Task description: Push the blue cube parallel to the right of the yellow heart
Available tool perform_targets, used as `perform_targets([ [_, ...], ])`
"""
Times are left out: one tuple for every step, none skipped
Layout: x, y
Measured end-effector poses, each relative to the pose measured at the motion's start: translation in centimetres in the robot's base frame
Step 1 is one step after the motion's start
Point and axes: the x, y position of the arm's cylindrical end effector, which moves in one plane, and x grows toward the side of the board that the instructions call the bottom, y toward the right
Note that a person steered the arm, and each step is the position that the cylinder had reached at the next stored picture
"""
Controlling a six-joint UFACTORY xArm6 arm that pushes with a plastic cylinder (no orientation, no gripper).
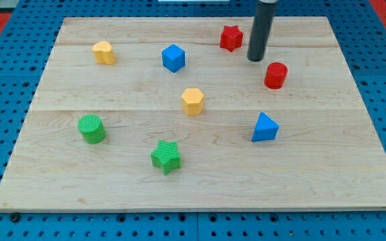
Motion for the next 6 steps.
perform_targets([
  [1.6, -1.1],
  [5.1, -4.5],
  [1.4, -10.9],
  [0.3, -16.6],
  [4.1, -13.2],
  [3.2, -18.1],
])
